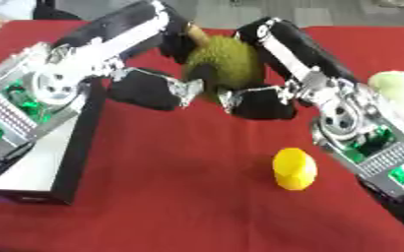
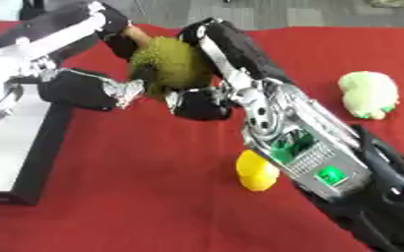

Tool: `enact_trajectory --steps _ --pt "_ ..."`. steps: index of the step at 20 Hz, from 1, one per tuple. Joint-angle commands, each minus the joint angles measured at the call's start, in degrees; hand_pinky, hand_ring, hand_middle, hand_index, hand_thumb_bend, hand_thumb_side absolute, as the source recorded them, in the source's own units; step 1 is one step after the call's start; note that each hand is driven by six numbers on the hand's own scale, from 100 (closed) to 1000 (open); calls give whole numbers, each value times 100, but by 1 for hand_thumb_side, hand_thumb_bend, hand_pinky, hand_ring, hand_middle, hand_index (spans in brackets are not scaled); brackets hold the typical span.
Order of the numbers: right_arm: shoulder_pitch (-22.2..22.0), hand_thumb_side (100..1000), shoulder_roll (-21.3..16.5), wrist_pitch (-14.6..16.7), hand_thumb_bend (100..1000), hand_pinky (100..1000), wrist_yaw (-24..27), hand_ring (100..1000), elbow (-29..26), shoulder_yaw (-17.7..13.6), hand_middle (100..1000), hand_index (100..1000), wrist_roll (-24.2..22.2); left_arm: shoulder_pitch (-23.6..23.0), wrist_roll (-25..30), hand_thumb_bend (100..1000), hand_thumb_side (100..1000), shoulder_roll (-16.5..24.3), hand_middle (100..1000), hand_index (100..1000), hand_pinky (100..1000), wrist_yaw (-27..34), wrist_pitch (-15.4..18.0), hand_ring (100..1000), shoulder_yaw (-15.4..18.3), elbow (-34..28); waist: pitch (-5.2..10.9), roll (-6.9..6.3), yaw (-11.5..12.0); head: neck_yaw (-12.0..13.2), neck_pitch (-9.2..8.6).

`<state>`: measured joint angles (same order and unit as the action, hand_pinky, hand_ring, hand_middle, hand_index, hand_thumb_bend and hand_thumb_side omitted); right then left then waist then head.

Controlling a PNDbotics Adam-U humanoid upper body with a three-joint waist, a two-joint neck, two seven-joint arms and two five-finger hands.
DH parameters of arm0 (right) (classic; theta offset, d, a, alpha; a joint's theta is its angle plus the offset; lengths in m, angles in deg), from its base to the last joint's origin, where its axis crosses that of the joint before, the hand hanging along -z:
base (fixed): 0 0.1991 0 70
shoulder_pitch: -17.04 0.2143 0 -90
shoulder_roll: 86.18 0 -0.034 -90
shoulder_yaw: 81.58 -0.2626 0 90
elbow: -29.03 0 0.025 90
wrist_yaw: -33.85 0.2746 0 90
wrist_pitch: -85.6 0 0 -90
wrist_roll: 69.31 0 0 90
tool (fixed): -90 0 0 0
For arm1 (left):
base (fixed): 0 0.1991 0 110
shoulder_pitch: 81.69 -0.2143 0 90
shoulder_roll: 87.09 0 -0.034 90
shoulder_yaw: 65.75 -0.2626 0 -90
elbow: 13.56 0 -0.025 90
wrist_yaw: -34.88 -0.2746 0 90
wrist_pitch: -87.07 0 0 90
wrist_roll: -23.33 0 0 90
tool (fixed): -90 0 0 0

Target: Pick up the objects with one hand, pass them to the other hand, and then place them into the box on the other side of the table.

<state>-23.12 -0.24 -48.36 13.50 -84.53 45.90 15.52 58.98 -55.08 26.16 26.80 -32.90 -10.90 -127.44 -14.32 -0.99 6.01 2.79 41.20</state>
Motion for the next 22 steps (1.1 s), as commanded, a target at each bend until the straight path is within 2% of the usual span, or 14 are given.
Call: enact_trajectory --steps 1,4,14,17,19,22 --pt "77 100 -73 22 100 821 20 631 -103 -100 523 510 32 60 48 100 291 96 553 677 709 -38 -14 651 40 -72 92 -40 -5 10 -31" --pt "78 100 -78 25 100 820 28 630 -103 -99 522 510 42 60 107 100 281 92 608 732 713 -20 -76 673 34 -72 90 -40 -11 12 -39" --pt "80 100 -87 47 100 819 52 625 -103 -97 514 500 56 55 375 100 261 83 712 901 736 41 -414 735 12 -72 86 -40 -15 17 -64" --pt "76 100 -92 59 100 817 45 621 -103 -98 507 492 57 52 453 100 258 93 726 927 744 -78 -446 748 7 -72 84 -39 -17 21 -67" --pt "74 100 -93 62 100 817 47 619 -103 -103 506 491 71 39 525 100 213 120 737 949 753 -197 -436 761 6 -72 83 -41 -18 25 -65" --pt "72 100 -96 61 100 817 59 619 -103 -106 506 491 91 16 623 100 231 143 743 967 763 -351 -413 771 18 -72 83 -44 -18 26 -72"
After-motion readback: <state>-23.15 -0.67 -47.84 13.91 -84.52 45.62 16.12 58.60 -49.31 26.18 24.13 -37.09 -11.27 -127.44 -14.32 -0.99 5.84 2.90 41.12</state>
